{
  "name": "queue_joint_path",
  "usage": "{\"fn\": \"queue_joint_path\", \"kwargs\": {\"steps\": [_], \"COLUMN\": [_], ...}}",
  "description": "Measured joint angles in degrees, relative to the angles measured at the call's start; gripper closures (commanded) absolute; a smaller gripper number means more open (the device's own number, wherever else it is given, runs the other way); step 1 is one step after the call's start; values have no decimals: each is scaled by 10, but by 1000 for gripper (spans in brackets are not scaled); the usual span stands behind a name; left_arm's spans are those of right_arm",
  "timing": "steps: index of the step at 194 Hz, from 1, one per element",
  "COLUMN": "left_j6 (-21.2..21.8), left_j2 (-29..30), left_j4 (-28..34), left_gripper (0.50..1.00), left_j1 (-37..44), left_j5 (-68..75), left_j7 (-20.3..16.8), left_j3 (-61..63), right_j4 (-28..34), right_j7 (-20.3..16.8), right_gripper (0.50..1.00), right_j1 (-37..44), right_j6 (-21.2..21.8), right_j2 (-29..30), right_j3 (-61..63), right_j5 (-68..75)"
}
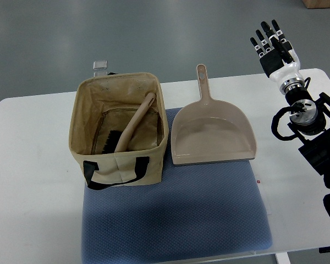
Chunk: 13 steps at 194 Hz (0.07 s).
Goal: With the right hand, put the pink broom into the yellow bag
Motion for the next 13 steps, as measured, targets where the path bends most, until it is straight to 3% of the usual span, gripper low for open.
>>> {"fn": "queue_joint_path", "kwargs": {"steps": [13], "left_j6": [0], "left_j2": [0], "left_j4": [0], "left_gripper": [500], "left_j1": [0], "left_j5": [0], "left_j7": [0], "left_j3": [0], "right_j4": [-3], "right_j7": [1], "right_gripper": [560], "right_j1": [0], "right_j6": [-1], "right_j2": [1], "right_j3": [0], "right_j5": [0]}}
